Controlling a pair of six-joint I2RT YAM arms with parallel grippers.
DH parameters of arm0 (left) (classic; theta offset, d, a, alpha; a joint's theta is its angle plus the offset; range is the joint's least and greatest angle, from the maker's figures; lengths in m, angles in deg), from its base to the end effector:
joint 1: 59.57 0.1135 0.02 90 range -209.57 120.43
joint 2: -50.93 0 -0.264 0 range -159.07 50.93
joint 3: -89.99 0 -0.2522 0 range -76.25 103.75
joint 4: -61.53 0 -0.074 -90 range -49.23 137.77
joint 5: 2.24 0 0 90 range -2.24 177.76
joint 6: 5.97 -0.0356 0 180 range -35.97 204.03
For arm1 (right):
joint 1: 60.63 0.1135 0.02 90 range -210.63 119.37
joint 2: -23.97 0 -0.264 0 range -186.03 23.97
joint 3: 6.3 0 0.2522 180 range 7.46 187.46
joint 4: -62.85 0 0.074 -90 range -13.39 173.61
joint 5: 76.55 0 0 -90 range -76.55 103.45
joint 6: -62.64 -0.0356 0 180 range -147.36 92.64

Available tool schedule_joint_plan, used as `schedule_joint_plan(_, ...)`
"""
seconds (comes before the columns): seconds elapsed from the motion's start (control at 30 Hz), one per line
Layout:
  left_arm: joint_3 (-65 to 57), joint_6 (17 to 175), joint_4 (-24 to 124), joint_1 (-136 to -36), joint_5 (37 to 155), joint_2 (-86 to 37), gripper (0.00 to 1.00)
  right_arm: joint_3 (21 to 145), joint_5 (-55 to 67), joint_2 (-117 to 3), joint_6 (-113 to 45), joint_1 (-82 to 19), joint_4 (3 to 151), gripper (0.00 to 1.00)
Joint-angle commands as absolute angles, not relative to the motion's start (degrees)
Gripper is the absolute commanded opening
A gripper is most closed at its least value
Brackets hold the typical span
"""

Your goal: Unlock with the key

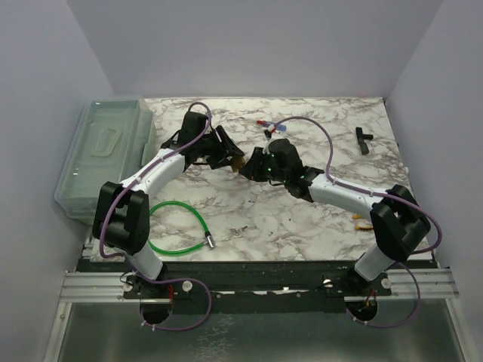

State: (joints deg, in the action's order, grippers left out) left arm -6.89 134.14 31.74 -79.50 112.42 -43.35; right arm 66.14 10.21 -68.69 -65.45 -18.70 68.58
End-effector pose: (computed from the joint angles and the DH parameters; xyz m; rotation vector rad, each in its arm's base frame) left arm 0.3404 -0.1392 0.2582 -0.4031 2.4364 -1.0833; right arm 0.2720 0.2470 0.2421 -0.1102 2.1509 0.9126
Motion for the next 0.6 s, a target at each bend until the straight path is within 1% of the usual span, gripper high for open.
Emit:
schedule_joint_plan(0.0, -7.1, 135.1, 33.7, -79.2, 115.7, -40.2, 0.00, 64.0, 13.1, -65.7, -64.4, -18.7, 66.9, 0.36)
schedule_joint_plan(0.07, -7.1, 135.4, 33.7, -78.6, 115.7, -40.5, 0.00, 62.5, 13.1, -64.0, -64.5, -18.7, 67.5, 0.48)
schedule_joint_plan(0.13, -7.2, 135.6, 33.7, -78.0, 115.6, -40.7, 0.00, 61.4, 14.5, -62.2, -64.6, -18.8, 67.9, 0.56)
schedule_joint_plan(0.23, -7.3, 135.8, 33.8, -77.6, 115.5, -41.0, 0.00, 60.5, 14.5, -60.3, -64.6, -18.8, 68.5, 0.59)
schedule_joint_plan(0.57, -7.8, 136.0, 33.9, -77.6, 114.9, -41.5, 0.00, 61.2, 11.5, -61.2, -65.0, -17.9, 67.5, 0.58)
